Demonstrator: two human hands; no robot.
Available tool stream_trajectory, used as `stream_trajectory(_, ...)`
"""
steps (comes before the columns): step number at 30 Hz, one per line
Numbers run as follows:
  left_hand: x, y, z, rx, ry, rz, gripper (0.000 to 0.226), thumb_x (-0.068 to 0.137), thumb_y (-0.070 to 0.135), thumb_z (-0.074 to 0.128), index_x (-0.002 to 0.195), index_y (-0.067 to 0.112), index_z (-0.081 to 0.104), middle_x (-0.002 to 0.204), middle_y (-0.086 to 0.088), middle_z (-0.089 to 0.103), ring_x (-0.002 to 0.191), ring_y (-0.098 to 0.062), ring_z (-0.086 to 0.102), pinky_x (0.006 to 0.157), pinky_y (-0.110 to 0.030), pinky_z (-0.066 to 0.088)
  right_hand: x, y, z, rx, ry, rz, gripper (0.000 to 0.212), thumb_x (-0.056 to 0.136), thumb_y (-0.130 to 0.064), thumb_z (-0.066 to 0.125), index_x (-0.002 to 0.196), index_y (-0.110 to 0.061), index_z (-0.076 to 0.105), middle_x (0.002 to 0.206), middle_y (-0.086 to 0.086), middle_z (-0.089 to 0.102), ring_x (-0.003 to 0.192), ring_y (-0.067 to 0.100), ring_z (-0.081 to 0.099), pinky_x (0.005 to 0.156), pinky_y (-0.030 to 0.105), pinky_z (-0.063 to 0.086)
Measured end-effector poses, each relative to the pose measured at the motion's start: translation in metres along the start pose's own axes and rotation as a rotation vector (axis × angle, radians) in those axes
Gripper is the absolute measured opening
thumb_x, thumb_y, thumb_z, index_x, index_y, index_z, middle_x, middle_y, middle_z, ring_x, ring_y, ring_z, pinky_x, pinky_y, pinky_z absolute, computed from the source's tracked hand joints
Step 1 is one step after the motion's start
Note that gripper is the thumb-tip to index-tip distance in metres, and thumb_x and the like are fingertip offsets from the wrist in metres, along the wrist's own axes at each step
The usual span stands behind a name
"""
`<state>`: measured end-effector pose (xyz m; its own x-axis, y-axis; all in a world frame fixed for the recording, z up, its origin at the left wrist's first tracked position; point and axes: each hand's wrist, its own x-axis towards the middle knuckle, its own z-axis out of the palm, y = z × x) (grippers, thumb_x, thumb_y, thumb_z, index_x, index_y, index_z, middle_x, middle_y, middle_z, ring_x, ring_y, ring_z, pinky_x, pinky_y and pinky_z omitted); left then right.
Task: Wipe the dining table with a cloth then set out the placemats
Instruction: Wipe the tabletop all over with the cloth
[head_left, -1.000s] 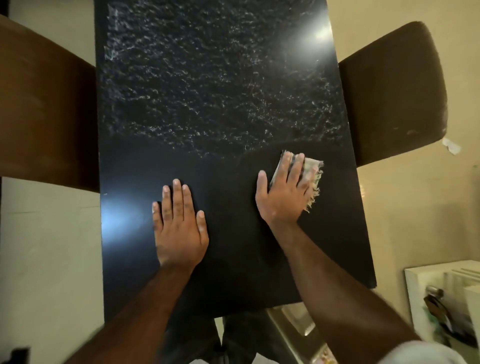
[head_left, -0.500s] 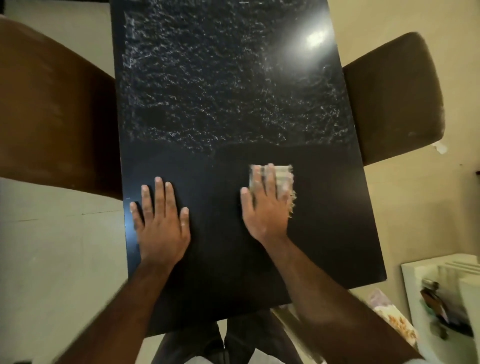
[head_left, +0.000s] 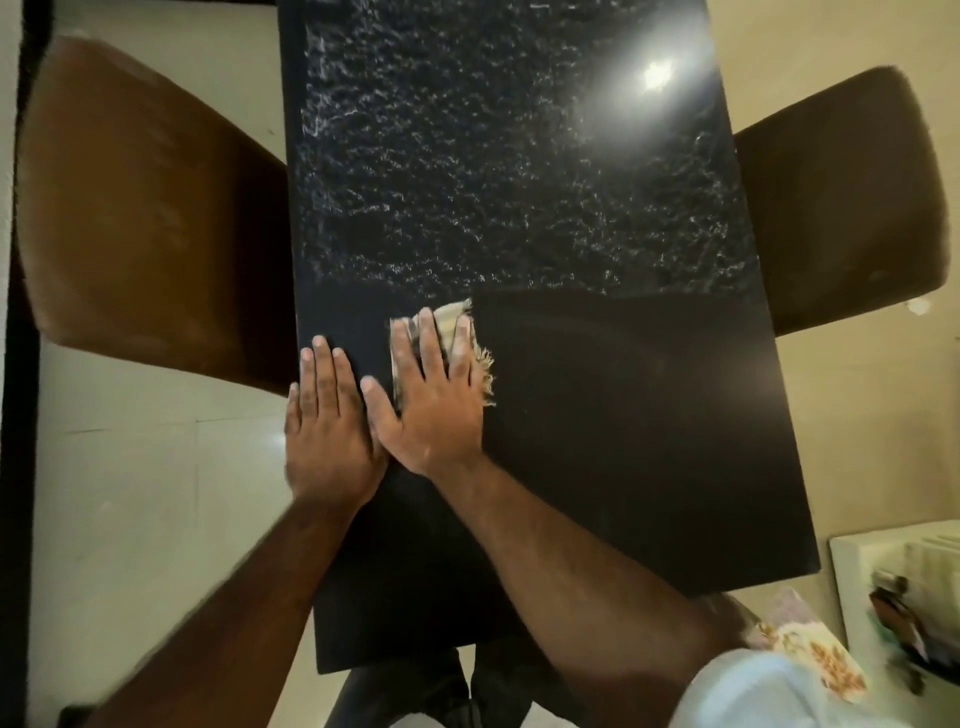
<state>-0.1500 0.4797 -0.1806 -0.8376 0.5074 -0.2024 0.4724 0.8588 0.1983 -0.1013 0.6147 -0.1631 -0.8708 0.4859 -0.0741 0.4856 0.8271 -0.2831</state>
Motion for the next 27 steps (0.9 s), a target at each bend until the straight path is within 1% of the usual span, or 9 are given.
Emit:
stream_trajectory(3,0.003,-0.005,-0.008,-0.051,-0.039,-0.048,0.077,0.117,0.047,0.031,0.177,0.008,0.004,0.187,-0.009,-0.011,0.173,-0.029,-0.007,0.113,-0.060,0.054,-0.029,0.030,0.000,0.002,0.003,-0.032,0.077,0.109,-0.071,0.041,0.175,-0.033,0.033,0.187,-0.002,0.016,0.173,0.036,-0.002,0.137,0.055,0.014)
stream_trajectory(5,0.003,-0.006,-0.010,-0.062,-0.046,-0.030,0.072,0.118,0.044,0.025,0.177,0.008,0.006,0.187,-0.007,-0.009,0.173,-0.028,-0.005,0.104,-0.054,0.060,-0.039,0.055,-0.004,-0.040,-0.014,0.074,0.077,0.110,-0.070,0.038,0.177,-0.031,0.029,0.187,0.000,0.011,0.173,0.039,-0.003,0.134,0.063,0.023)
stream_trajectory(10,0.003,-0.007,-0.005,-0.095,-0.006,-0.077,0.072,0.118,0.044,0.026,0.177,0.008,0.007,0.187,-0.007,-0.007,0.173,-0.027,-0.006,0.113,-0.051,0.055,-0.016,0.065,-0.001,-0.093,0.027,0.356,0.083,0.111,-0.071,0.035,0.177,-0.023,0.027,0.185,0.011,0.018,0.170,0.050,0.008,0.127,0.070,0.030)
stream_trajectory(15,0.002,-0.010,-0.002,-0.246,0.022,-0.178,0.080,0.117,0.046,0.037,0.177,0.006,0.003,0.187,-0.008,-0.009,0.173,-0.027,-0.008,0.117,-0.056,0.052,0.030,-0.008,0.017,0.011,0.061,0.250,0.089,0.108,-0.076,0.037,0.175,-0.018,0.034,0.183,0.014,0.024,0.170,0.051,0.011,0.129,0.069,0.026)
stream_trajectory(18,0.000,-0.018,0.000,-0.338,0.012,-0.153,0.107,0.106,0.074,0.047,0.178,0.013,-0.004,0.187,-0.007,-0.010,0.173,-0.026,-0.008,0.128,-0.058,0.039,0.042,-0.069,0.023,0.114,-0.085,0.138,0.093,0.105,-0.081,0.030,0.179,-0.024,0.020,0.187,0.009,0.005,0.171,0.045,-0.010,0.136,0.066,0.009)
stream_trajectory(20,0.001,-0.020,0.001,-0.381,-0.058,-0.238,0.112,0.096,0.096,0.018,0.178,0.023,-0.002,0.188,-0.005,-0.003,0.174,-0.026,0.000,0.134,-0.060,0.029,0.049,-0.096,0.020,0.231,-0.250,0.101,0.092,0.104,-0.083,0.021,0.179,-0.030,0.013,0.188,0.003,-0.007,0.170,0.038,-0.023,0.136,0.066,0.000)
stream_trajectory(22,0.001,-0.021,0.001,-0.348,-0.026,-0.229,0.108,0.099,0.092,0.009,0.179,0.019,0.005,0.187,-0.009,0.001,0.173,-0.028,0.002,0.137,-0.060,0.024,0.053,-0.096,0.013,0.318,-0.350,0.058,0.089,0.104,-0.084,0.012,0.178,-0.036,0.011,0.188,-0.003,-0.008,0.169,0.032,-0.029,0.136,0.065,-0.007)
stream_trajectory(24,0.001,-0.024,-0.001,-0.319,0.063,-0.165,0.096,0.111,0.073,0.032,0.178,0.009,0.005,0.187,-0.014,-0.004,0.173,-0.030,-0.004,0.138,-0.060,0.019,0.048,-0.076,-0.003,0.354,-0.309,-0.020,0.085,0.104,-0.082,0.007,0.177,-0.039,0.016,0.188,-0.006,0.002,0.171,0.029,-0.023,0.137,0.063,-0.007)
stream_trajectory(27,0.009,-0.022,-0.014,-0.219,0.192,-0.078,0.080,0.114,0.047,0.035,0.177,0.006,0.008,0.186,-0.014,-0.003,0.173,-0.032,-0.005,0.137,-0.066,0.011,0.023,-0.021,-0.024,0.301,-0.142,-0.014,0.077,0.108,-0.072,0.021,0.176,-0.037,0.026,0.187,-0.005,0.012,0.173,0.028,-0.014,0.133,0.054,0.014)
